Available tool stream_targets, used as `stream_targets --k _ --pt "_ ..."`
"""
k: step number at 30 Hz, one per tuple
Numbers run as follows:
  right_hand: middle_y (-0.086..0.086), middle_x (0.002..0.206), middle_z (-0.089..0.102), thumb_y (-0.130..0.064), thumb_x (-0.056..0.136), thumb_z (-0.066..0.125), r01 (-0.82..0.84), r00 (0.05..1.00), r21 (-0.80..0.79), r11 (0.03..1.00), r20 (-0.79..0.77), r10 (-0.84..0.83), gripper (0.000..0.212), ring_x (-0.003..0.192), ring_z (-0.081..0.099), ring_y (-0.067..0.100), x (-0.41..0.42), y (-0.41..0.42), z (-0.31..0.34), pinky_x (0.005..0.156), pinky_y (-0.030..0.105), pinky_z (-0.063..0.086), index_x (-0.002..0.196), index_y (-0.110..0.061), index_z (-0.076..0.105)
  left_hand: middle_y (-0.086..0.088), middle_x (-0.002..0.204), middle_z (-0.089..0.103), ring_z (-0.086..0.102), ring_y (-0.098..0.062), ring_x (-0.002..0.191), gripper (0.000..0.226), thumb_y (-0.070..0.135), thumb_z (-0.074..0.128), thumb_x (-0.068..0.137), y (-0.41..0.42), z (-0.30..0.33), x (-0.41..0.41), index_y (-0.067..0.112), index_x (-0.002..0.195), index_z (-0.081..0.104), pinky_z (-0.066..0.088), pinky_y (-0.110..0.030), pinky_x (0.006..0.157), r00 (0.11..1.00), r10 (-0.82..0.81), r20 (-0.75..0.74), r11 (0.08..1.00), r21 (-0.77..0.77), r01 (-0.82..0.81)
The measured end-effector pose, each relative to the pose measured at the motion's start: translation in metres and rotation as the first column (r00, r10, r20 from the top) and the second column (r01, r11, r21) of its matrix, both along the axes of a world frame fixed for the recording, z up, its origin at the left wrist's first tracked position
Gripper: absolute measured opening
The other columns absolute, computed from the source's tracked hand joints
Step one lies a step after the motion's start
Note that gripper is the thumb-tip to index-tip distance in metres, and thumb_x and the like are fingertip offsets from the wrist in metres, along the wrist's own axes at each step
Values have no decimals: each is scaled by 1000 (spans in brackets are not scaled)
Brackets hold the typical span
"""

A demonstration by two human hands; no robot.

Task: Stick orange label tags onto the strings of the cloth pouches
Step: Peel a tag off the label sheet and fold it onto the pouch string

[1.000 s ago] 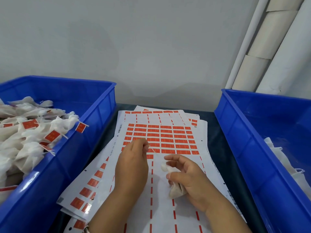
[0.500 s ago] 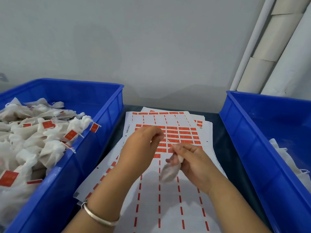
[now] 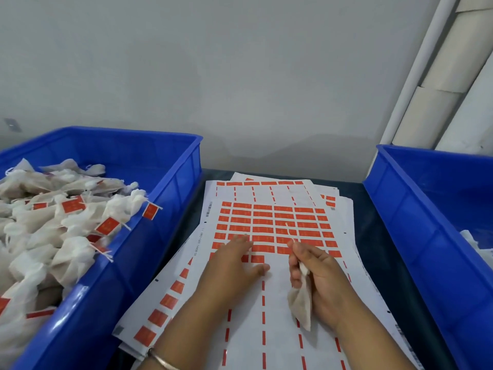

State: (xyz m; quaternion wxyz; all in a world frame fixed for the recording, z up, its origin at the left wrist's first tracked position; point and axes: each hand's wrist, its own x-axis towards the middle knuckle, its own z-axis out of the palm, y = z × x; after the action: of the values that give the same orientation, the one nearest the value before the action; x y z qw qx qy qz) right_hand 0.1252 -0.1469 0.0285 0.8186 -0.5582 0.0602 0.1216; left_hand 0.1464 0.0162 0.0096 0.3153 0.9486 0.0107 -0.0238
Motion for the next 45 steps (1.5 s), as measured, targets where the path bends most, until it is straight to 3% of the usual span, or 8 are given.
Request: stream_targets --k 6,15,17,20,24,30,34,45 --pt "8 70 65 -32 72 66 -24 1000 -30 999 1 24 20 48 52 13 0 1 -2 49 21 47 83 -19 77 16 152 21 15 -19 142 63 60 54 81 -1 -8 3 39 138 37 19 -46 111 997 -68 -44 986 147 74" --pt "8 67 65 -32 70 66 -17 1000 -43 999 21 18 22 46 53 12 -4 4 1 48 20 47 85 -21 77 14 148 33 26 -19 139 45 52 47 89 -3 -12 4 36 131 48 25 -39 109 996 -82 35 979 192 74" --pt "8 67 65 -32 71 66 -21 999 -62 998 24 23 22 46 52 12 -4 4 1 48 20 47 83 -19 77 15 142 42 40 -14 131 39 49 46 91 -4 -12 3 36 128 51 34 -31 103 989 -120 90 971 220 98" --pt "8 68 66 -33 71 66 -24 999 -73 997 33 26 22 46 53 13 -4 3 0 49 20 47 84 -19 77 18 122 59 58 -6 103 30 46 49 91 -5 -11 -1 38 117 60 39 -17 87 978 -124 168 980 173 95" --pt "8 69 67 -32 70 67 -23 999 -68 997 34 26 22 46 55 13 -4 3 -2 48 20 47 85 -19 77 17 109 64 61 -5 90 27 45 47 92 -5 -7 -3 35 111 64 42 -14 83 968 -144 206 972 211 100" --pt "8 69 66 -33 72 67 -27 999 -56 998 44 30 22 48 54 12 -4 2 -3 51 20 48 87 -21 77 14 121 60 56 -9 110 31 42 47 94 -6 -1 -1 32 119 61 41 -26 100 962 -212 173 924 356 140" --pt "7 68 66 -33 71 67 -31 998 -63 997 45 34 21 46 54 12 -4 2 -3 50 20 48 86 -22 77 13 122 60 56 -9 108 31 39 47 94 -6 2 0 31 121 60 42 -27 101 961 -233 148 903 401 157" --pt "7 69 66 -34 71 68 -34 998 -61 998 47 37 22 47 54 12 -4 2 -2 51 21 48 88 -24 77 14 120 60 58 -8 105 29 40 46 94 -2 5 -3 31 117 62 39 -19 97 979 -182 97 951 269 150"
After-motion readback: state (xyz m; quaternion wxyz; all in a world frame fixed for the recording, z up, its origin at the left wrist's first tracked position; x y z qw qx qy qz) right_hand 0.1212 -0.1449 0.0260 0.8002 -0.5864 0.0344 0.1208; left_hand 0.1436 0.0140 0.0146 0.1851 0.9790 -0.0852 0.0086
